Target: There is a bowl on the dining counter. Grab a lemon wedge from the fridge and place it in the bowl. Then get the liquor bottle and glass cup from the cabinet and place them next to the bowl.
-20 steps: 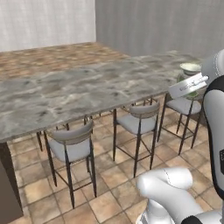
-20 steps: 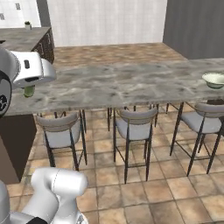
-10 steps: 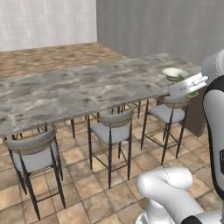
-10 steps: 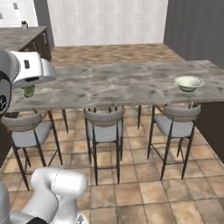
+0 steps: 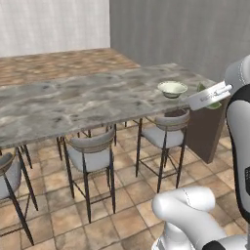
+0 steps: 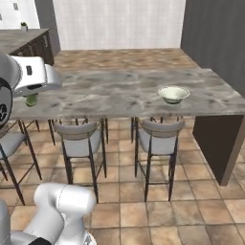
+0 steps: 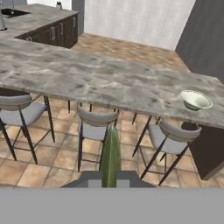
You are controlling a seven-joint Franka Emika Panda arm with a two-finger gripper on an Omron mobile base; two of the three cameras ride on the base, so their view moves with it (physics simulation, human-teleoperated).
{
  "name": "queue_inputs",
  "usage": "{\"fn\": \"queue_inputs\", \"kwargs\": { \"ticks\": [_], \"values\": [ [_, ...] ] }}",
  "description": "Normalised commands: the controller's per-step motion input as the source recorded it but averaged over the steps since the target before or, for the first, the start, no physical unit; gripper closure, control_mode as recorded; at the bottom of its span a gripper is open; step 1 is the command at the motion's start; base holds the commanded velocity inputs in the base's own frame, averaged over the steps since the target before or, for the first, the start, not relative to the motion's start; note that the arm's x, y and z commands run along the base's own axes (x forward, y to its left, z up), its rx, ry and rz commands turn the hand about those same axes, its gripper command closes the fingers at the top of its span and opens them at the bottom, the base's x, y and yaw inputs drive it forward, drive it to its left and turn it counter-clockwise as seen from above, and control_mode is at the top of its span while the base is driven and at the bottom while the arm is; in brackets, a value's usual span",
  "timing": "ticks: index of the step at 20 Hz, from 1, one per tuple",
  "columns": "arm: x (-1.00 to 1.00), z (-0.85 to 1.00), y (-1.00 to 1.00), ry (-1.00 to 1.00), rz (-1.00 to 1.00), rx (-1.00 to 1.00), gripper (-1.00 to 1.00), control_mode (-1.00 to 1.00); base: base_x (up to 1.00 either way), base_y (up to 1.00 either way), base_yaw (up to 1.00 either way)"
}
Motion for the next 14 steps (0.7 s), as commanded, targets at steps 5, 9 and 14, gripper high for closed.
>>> {"fn": "queue_inputs", "kwargs": {
  "ticks": [5, 9, 14],
  "values": [
    [0.0, 0.0, 0.0, 0.0, 0.0, 0.0, 1.0, 1.0, 0.12, -1.0, 0.17],
    [0.0, 0.0, 0.0, 0.0, 0.0, 0.0, 1.0, 1.0, 0.21, -1.0, 0.18],
    [0.0, 0.0, 0.0, 0.0, 0.0, 0.0, 1.0, 1.0, 0.58, -0.92, 0.23]
  ]
}}
